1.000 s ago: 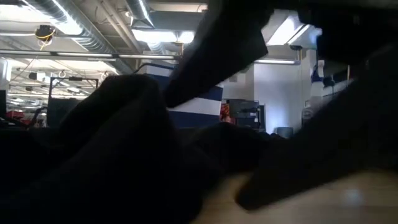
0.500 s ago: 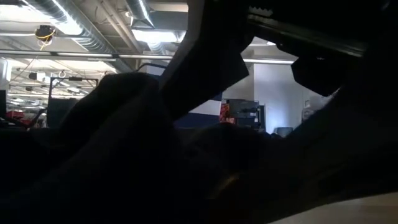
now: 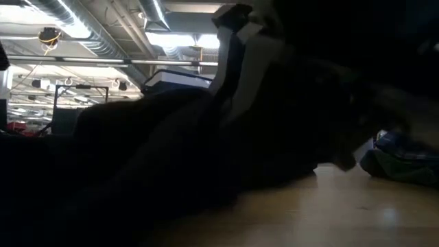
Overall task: Fold Laundry from Bin
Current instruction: Fold the black shirt
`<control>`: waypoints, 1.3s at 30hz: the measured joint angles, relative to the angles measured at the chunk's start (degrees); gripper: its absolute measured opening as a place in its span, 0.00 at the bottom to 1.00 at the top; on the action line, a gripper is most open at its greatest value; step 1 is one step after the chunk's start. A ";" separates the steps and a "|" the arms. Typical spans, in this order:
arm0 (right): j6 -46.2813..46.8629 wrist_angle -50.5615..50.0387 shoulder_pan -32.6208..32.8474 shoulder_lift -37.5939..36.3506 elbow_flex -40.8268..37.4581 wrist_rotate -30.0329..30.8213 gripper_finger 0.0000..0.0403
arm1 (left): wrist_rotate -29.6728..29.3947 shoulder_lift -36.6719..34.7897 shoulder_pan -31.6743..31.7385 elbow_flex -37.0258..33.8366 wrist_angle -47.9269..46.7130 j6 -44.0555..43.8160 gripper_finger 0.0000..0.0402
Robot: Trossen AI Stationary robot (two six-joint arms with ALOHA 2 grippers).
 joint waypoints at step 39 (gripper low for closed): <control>29.10 -25.28 7.87 -4.48 16.07 18.05 0.01 | -17.89 -9.26 0.47 17.76 -14.74 -15.64 0.00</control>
